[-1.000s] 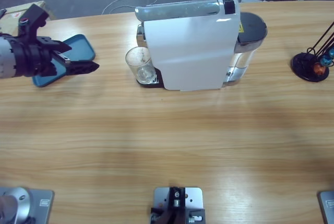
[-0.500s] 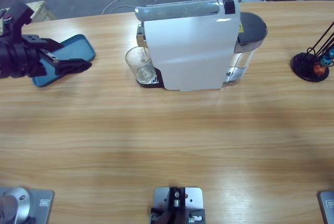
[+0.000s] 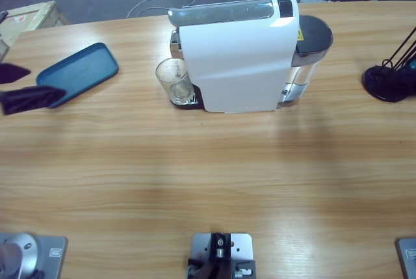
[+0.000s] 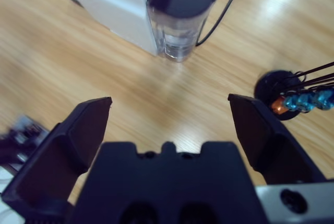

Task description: Pour coffee

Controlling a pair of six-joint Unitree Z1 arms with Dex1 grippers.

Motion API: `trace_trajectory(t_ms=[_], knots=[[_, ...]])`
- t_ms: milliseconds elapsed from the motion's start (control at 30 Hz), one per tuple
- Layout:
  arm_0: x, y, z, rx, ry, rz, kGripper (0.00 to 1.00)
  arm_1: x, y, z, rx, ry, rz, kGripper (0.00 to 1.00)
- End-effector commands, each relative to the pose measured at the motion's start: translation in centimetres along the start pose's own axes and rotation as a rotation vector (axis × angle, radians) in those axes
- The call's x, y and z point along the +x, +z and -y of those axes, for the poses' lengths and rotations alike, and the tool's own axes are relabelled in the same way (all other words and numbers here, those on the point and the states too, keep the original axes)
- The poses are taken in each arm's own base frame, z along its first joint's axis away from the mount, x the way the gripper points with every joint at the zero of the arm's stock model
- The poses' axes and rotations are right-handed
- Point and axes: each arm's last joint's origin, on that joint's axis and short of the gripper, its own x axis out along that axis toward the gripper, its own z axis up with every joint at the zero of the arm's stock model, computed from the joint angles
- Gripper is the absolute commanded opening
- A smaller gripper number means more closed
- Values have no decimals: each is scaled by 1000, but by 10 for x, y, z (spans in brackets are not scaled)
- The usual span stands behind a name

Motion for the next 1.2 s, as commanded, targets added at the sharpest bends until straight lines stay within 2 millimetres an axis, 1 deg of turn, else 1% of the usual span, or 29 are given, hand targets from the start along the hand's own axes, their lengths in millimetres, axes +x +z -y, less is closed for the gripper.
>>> trace_trajectory(t_ms=[33, 133, 267, 333, 400, 467, 600, 767, 900, 1100, 1200], knots=[[-30, -39, 6, -19, -92, -15, 1000, -27, -66, 7, -54, -40, 154, 1000], [-33, -59, 9, -24, -155, -7, 1000, -21, -63, 7, -56, -44, 129, 1000], [-48, -78, 8, -43, -148, 121, 1000, -21, -63, 7, -56, -51, 128, 1000], [-50, -78, 8, -46, -153, 121, 1000, -16, -60, 8, -56, -66, 109, 1000], [-52, -77, 8, -47, -153, 115, 1000, -7, -58, 7, -57, -70, 60, 1000], [-53, -78, 8, -46, -155, 120, 1000, -3, -60, 7, -45, -76, 28, 1000], [-59, -88, 7, -84, -150, 165, 1000, -6, -63, 10, -24, -114, 36, 1000], [-54, -83, 8, -84, -154, 139, 1000, -5, -63, 10, -21, -117, 35, 1000], [-50, -70, 7, -77, -143, 68, 999, -4, -62, 9, -21, -114, 28, 1000], [-47, -68, 7, -84, -141, 54, 988, -3, -62, 9, -18, -114, 26, 1000], [-47, -61, 7, -79, -138, -29, 987, -3, -62, 9, -17, -114, 28, 1000]])
